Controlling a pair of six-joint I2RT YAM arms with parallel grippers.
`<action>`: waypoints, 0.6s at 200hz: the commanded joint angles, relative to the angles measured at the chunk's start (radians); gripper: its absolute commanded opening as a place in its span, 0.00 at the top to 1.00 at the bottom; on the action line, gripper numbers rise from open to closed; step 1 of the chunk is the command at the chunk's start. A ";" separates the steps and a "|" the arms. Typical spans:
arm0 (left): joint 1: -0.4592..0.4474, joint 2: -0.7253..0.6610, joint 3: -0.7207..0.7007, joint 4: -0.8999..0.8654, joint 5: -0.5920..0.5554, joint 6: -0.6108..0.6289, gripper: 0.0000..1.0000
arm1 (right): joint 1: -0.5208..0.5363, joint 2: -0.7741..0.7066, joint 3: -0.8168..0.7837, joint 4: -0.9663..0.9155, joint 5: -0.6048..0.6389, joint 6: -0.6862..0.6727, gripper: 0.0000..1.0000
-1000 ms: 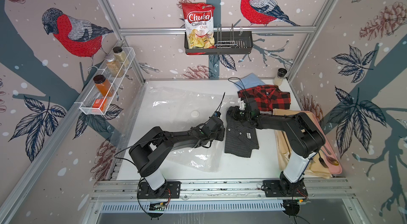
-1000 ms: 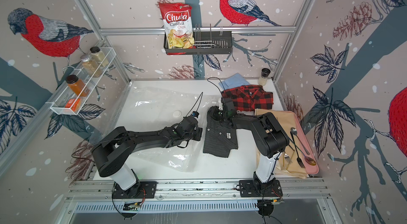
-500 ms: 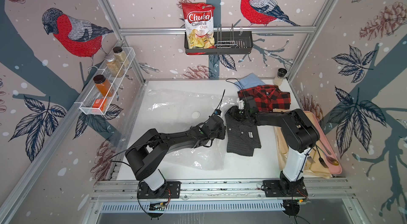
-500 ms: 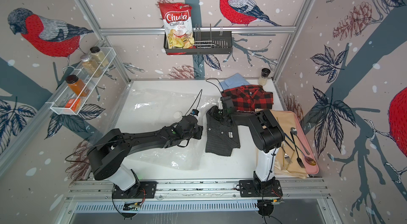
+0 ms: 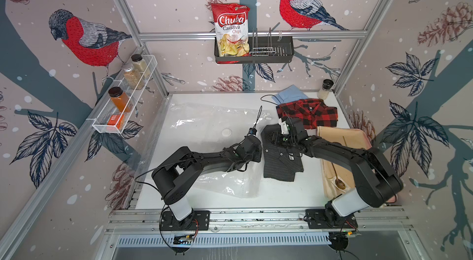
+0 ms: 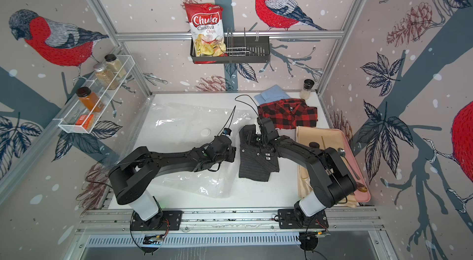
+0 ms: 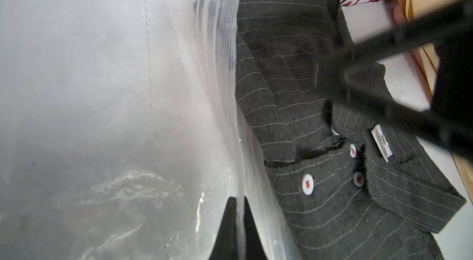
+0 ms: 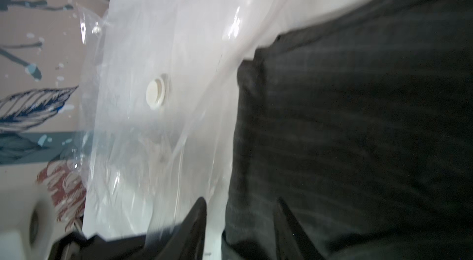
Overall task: Place the folded shirt into the vacuum bag
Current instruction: Place the shirt in the vacuum bag.
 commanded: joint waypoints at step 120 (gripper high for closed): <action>-0.007 -0.023 -0.042 0.077 -0.054 -0.027 1.00 | 0.280 -0.011 -0.190 0.129 -0.010 0.225 0.83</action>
